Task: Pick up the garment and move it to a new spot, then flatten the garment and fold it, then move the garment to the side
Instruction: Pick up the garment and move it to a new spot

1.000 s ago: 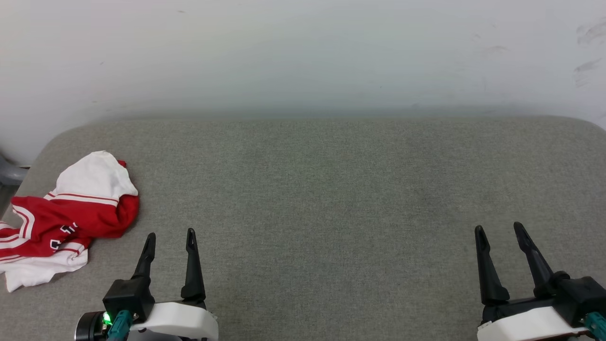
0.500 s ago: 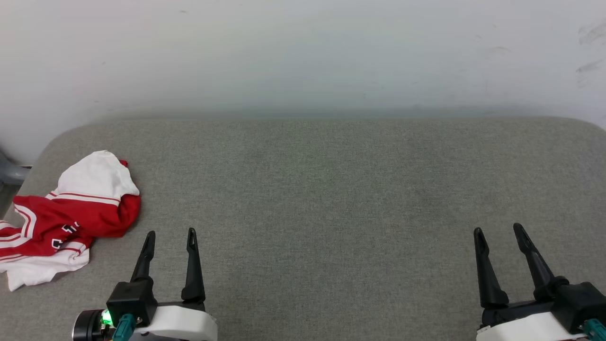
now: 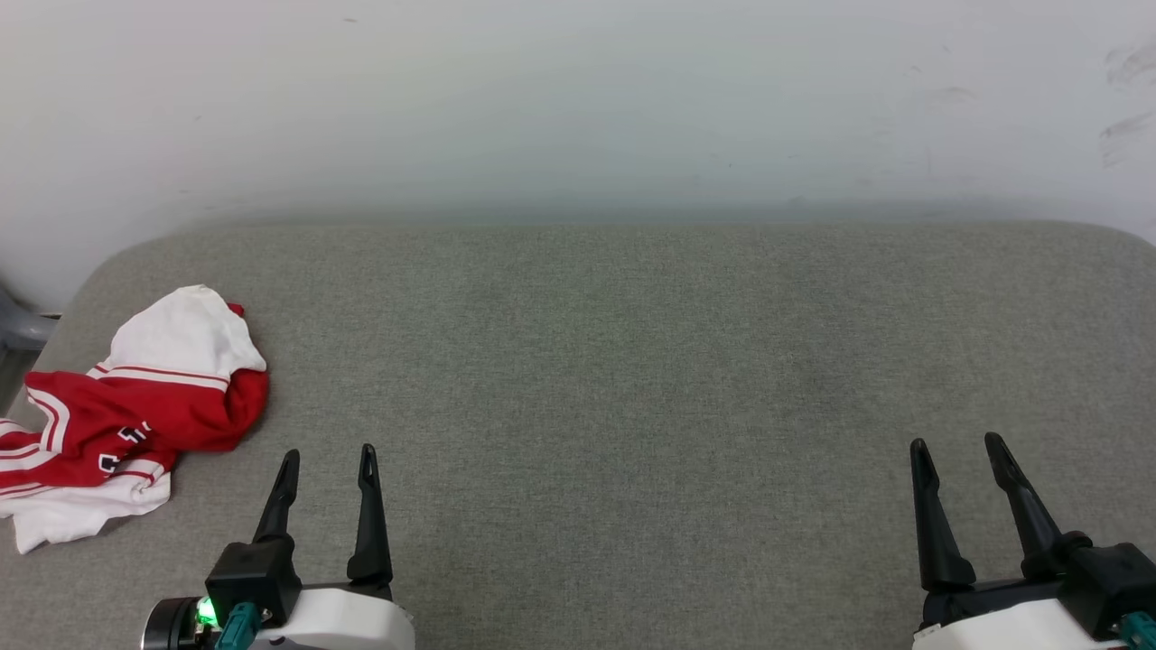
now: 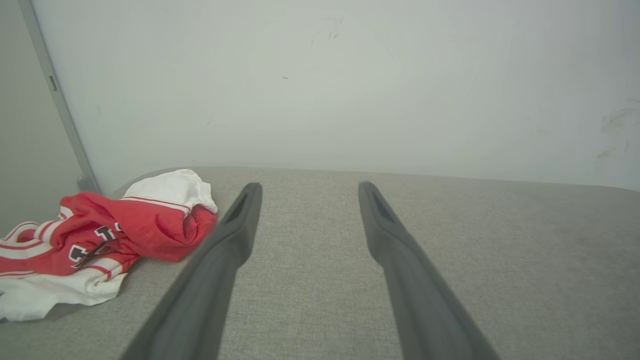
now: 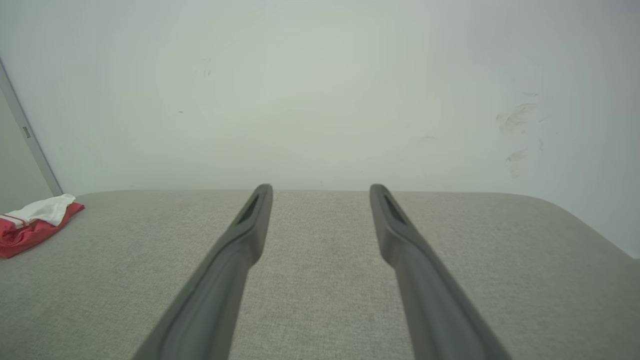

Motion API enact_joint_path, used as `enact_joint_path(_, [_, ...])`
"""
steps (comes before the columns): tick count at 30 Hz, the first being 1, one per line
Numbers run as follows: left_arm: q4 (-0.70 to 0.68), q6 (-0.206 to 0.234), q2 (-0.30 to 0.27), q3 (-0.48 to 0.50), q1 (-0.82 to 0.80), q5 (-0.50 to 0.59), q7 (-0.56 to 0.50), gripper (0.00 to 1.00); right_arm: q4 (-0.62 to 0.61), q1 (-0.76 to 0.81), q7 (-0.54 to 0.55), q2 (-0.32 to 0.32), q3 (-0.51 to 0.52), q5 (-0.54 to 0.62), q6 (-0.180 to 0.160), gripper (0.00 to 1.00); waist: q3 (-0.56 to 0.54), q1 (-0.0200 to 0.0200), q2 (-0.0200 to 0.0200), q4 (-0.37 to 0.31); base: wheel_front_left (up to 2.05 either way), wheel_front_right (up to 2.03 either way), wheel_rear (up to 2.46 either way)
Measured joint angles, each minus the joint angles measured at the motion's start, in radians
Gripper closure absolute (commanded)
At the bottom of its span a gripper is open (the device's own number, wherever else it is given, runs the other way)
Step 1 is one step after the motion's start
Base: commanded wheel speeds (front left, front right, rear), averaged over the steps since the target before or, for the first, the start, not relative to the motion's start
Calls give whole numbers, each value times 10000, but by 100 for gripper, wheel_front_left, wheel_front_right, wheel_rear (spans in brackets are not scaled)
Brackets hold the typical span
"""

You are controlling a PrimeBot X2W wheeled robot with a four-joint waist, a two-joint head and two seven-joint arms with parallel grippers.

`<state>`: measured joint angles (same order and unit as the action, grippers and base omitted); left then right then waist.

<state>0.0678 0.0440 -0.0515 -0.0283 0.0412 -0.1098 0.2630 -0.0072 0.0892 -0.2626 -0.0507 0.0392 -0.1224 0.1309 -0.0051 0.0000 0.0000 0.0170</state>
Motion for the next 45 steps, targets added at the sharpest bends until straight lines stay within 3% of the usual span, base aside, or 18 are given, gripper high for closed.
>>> enact_joint_path(17, [163, 33, 4, 2, -32, -148, 0, 0, 25, 81, 0, 2, -104, 31, 0, 0, 38, 0, 0, 550, 0, 0, 0])
enact_joint_path(45, [355, 6, 6, 520, 8, -265, 2, 0, -8, 154, -6, 0, -355, 332, 2, 0, -25, 0, 0, 3544, 0, 0, 0])
